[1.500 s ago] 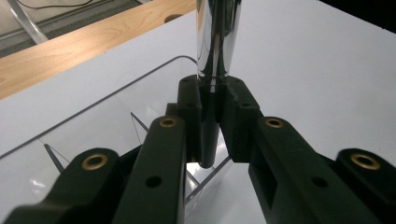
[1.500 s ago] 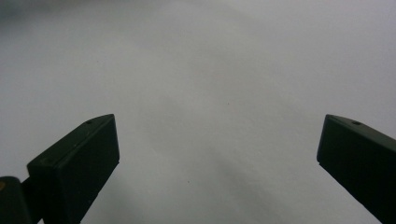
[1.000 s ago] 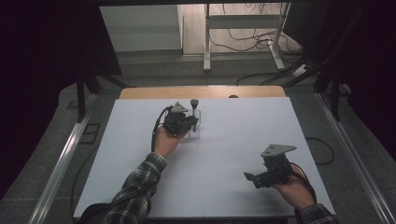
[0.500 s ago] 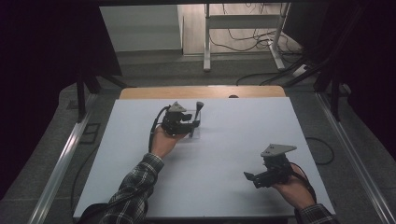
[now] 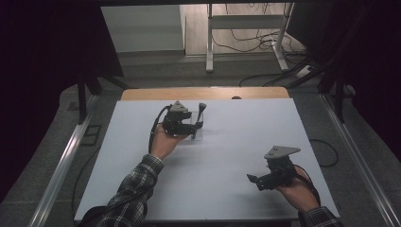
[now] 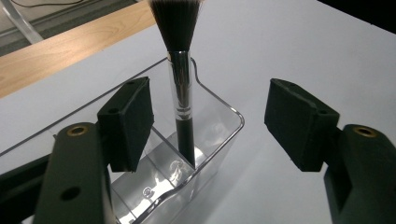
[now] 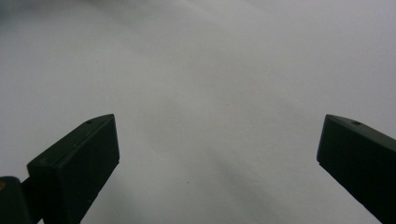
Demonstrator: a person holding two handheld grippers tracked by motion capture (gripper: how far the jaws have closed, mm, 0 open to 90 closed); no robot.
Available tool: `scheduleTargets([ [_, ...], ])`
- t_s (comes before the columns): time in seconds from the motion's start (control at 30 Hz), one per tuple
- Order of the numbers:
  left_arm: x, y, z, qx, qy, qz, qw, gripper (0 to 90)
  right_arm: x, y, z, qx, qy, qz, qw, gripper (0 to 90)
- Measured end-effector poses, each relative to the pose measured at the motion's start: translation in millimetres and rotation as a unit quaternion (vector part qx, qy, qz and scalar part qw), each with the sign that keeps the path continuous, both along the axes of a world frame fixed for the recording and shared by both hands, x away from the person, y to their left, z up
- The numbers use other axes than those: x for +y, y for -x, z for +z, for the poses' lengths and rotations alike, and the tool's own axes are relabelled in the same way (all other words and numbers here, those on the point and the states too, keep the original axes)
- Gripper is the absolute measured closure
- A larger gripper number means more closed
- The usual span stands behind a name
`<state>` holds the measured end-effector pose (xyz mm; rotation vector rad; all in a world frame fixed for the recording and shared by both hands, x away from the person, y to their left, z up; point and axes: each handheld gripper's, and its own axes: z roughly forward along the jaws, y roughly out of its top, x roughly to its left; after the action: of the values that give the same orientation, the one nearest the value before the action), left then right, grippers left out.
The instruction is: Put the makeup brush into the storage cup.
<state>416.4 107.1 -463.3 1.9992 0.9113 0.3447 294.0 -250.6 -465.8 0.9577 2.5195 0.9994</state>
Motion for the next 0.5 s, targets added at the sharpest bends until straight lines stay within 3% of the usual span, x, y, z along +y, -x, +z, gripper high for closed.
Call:
scheduleTargets([
  [0.2,0.0,2.9,-0.6,0.005,-0.005,-0.015,0.9999,24.5,-0.1,0.0,0.0,0.0,0.0,0.0,1.0,0.0],
  [0.5,0.6,6.2,1.0,0.009,-0.012,-0.023,0.9996,7.3,-0.1,0.1,0.3,0.0,-0.001,-0.001,1.0,0.0],
])
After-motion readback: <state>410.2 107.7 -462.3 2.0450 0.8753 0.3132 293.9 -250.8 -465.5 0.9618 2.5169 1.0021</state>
